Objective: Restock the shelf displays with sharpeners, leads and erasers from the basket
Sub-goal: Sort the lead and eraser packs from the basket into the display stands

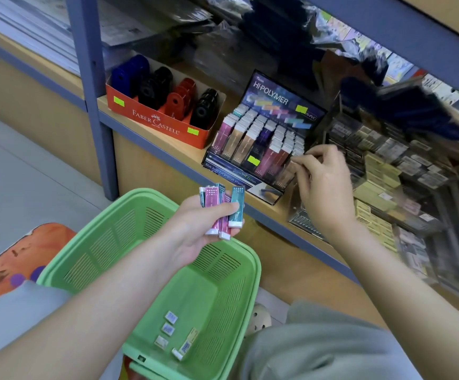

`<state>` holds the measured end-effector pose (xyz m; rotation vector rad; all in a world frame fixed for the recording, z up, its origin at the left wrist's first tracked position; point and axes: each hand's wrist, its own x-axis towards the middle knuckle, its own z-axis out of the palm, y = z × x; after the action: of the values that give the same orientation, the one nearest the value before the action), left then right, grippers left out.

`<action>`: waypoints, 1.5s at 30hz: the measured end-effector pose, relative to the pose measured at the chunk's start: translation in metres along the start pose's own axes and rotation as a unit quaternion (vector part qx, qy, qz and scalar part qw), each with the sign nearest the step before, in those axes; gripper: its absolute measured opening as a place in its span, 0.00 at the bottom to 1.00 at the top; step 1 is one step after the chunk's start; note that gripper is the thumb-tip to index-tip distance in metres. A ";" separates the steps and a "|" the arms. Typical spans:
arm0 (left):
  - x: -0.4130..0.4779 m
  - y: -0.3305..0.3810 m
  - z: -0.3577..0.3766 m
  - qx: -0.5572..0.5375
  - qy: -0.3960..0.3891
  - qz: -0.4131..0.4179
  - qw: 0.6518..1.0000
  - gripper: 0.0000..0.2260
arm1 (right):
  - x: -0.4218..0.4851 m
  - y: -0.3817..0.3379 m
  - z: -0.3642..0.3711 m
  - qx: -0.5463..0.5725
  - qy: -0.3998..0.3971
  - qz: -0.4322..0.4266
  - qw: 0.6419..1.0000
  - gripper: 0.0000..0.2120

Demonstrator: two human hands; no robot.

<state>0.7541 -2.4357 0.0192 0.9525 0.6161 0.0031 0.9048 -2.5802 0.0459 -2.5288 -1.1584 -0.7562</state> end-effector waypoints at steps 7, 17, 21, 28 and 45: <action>0.000 0.001 0.003 0.085 -0.050 0.031 0.995 0.05 | -0.006 -0.052 -0.024 0.334 -0.291 0.213 0.871 0.07; 0.008 0.005 0.000 0.027 -0.018 0.015 0.999 0.07 | 0.031 -0.021 -0.035 0.280 -0.045 0.212 0.935 0.06; 0.010 0.003 -0.001 -0.003 0.005 -0.030 1.000 0.07 | 0.046 -0.001 -0.020 0.182 -0.049 0.176 0.966 0.06; 0.015 0.005 -0.001 -0.040 0.028 -0.044 0.998 0.08 | 0.052 0.005 0.000 0.138 -0.112 0.138 0.974 0.06; 0.029 0.020 -0.010 -0.115 0.056 -0.063 0.990 0.10 | 0.115 -0.001 0.017 0.260 0.016 0.196 0.945 0.05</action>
<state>0.7784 -2.4087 0.0165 0.6919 0.7620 0.0164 0.9732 -2.5002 0.0954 -2.1768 -0.6847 -0.3309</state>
